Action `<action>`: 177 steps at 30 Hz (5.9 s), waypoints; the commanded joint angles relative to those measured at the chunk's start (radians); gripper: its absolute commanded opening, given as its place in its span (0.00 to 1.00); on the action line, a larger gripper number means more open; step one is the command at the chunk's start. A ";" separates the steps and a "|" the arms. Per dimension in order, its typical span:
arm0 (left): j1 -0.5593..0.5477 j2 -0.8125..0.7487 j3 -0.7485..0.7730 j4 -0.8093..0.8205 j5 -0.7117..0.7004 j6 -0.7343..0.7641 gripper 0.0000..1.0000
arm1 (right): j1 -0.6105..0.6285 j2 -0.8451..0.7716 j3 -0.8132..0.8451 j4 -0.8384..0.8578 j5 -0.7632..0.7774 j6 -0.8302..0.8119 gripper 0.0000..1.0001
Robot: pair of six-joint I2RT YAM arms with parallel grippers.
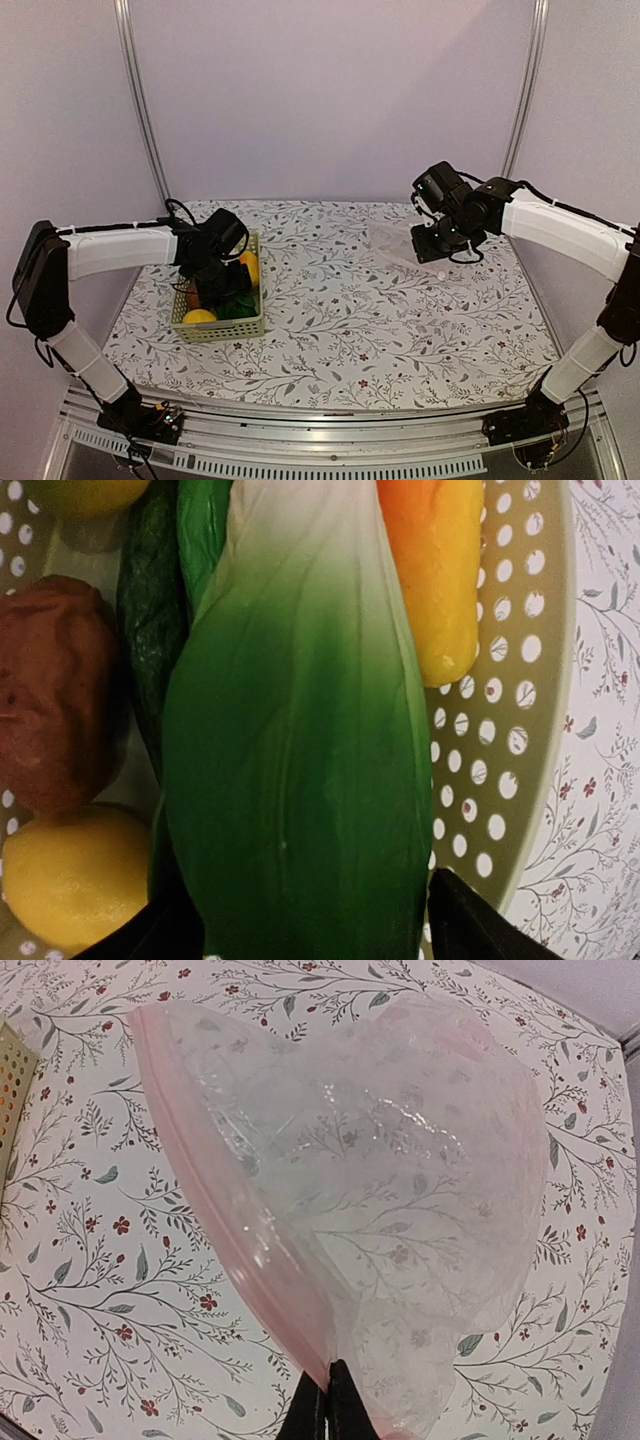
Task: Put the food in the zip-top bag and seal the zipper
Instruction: Pick up the fake vegetable from the bin, then place the fake vegetable in the zipper food storage bag, then adjust the zipper food storage bag at the corner of the board, then pick up the fake fruit from the bin.
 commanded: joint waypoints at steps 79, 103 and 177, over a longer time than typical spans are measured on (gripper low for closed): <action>-0.145 0.426 0.539 0.707 1.018 0.007 0.00 | 0.084 -0.042 0.095 -0.032 -0.281 -0.143 0.00; -0.156 0.519 0.868 0.510 0.710 -0.054 0.79 | -0.092 -0.073 0.128 0.064 -0.363 0.059 0.00; 0.144 0.397 0.363 0.087 0.066 0.342 0.63 | -0.167 -0.007 0.078 0.076 -0.383 0.041 0.00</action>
